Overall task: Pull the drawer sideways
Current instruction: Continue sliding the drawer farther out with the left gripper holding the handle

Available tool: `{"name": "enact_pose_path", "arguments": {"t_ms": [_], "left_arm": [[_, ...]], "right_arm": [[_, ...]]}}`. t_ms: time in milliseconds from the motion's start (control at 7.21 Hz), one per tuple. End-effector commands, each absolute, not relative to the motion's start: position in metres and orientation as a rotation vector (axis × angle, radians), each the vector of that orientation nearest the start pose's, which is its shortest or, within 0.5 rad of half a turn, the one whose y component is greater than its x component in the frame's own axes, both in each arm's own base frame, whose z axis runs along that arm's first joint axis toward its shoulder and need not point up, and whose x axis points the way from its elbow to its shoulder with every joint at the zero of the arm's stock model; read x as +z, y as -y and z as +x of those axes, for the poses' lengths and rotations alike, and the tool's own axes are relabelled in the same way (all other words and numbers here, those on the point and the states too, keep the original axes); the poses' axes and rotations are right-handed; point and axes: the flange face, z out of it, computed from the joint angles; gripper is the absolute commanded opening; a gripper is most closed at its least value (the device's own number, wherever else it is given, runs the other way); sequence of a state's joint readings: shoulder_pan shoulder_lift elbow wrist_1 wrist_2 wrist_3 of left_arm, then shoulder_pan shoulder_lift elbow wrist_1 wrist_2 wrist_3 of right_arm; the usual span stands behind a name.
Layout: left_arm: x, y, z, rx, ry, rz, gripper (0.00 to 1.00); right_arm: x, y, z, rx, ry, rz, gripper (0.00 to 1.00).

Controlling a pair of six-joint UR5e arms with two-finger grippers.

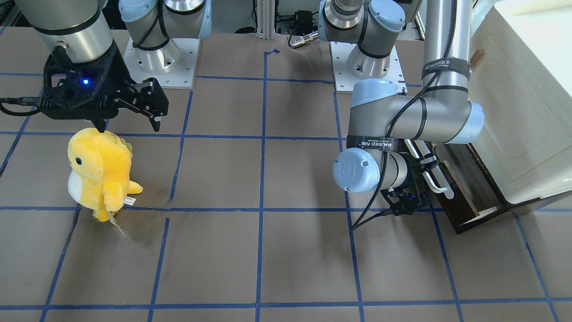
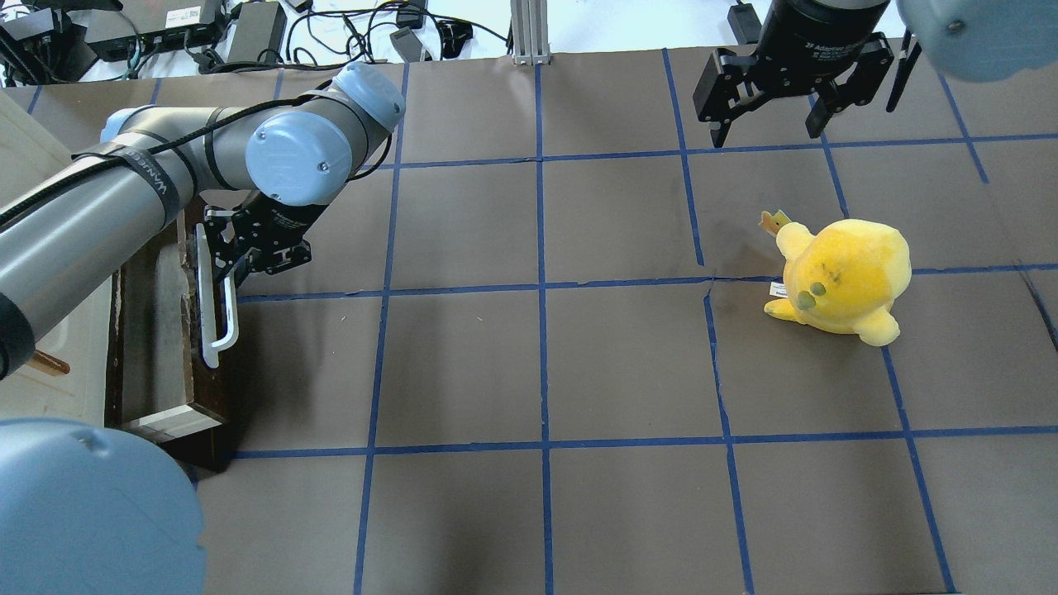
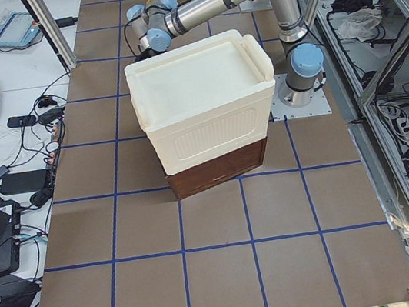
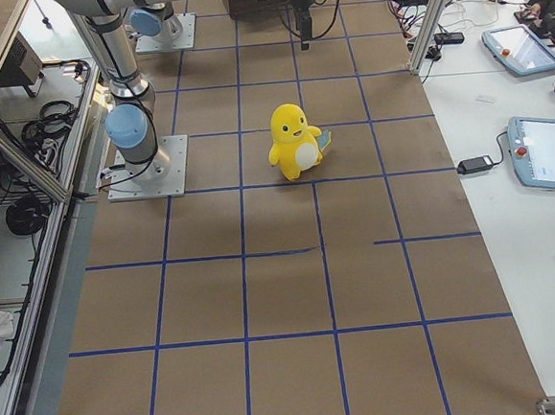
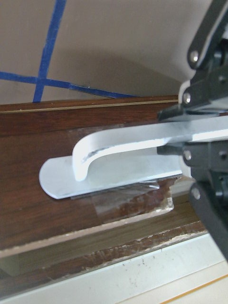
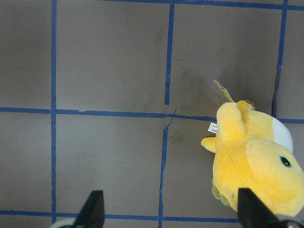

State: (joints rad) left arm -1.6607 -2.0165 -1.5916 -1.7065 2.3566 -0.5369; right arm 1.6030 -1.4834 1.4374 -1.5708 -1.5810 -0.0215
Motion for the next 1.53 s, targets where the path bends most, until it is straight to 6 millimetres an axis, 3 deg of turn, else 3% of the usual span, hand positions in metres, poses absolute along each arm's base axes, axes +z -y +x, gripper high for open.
{"name": "enact_pose_path", "arguments": {"t_ms": [0,1388], "left_arm": [[0.254,0.567,-0.114,0.373,-2.204,-0.207,0.0],[0.245,0.556,-0.114,0.397,-2.166,-0.193,0.0]], "right_arm": [[0.509,0.529,0.149,-0.073,-3.149,-0.084,1.0],[0.509,0.529,0.149,-0.073,-3.15,-0.084,1.0]]}}
